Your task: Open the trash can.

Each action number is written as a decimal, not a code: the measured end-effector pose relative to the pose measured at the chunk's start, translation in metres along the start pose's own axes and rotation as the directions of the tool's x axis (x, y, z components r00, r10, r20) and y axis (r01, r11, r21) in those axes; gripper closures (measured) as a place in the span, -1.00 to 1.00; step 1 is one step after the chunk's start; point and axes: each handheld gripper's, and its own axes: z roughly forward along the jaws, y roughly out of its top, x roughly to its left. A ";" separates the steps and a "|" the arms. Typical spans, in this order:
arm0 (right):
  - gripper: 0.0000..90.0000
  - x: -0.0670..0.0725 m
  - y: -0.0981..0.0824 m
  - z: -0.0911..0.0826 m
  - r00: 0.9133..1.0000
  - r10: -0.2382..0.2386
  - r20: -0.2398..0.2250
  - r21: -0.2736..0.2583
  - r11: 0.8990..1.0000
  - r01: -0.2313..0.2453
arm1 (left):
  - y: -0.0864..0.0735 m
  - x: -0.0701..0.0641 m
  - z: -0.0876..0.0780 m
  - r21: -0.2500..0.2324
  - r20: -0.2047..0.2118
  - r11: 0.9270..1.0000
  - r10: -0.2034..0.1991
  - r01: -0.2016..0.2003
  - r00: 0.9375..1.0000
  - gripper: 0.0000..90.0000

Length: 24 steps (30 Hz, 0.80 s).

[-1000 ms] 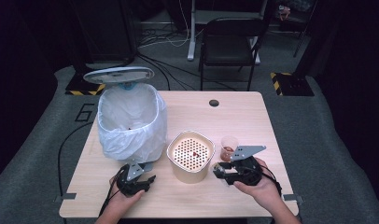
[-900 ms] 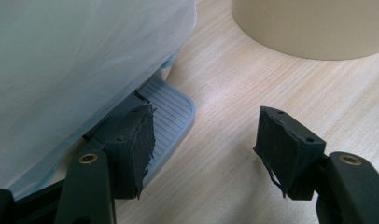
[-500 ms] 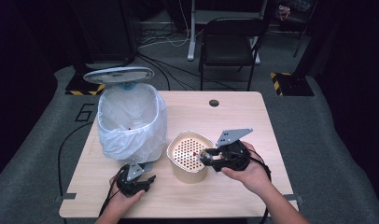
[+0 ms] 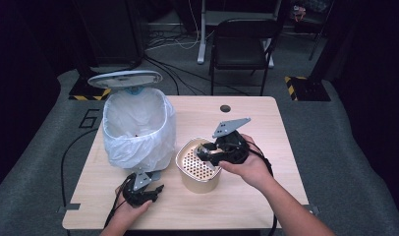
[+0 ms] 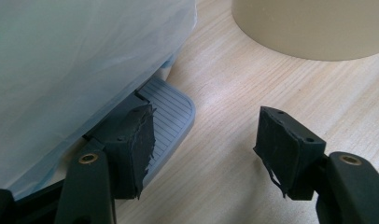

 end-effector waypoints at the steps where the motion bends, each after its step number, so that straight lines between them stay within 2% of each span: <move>1: 0.36 -0.001 0.003 0.001 1.000 -0.007 0.005 0.000 1.000 0.007 | 0.000 0.000 0.000 0.000 0.000 1.000 0.000 0.000 1.000 -0.17; 10: 0.36 -0.006 0.024 0.003 0.999 -0.025 0.026 -0.016 1.000 0.026 | 0.000 0.000 0.000 -0.001 -0.003 1.000 -0.002 0.002 1.000 -0.18; 24: 0.36 -0.016 0.053 0.009 0.999 -0.014 0.034 -0.025 1.000 0.015 | 0.000 0.000 0.000 -0.002 -0.002 1.000 0.000 0.000 1.000 -0.17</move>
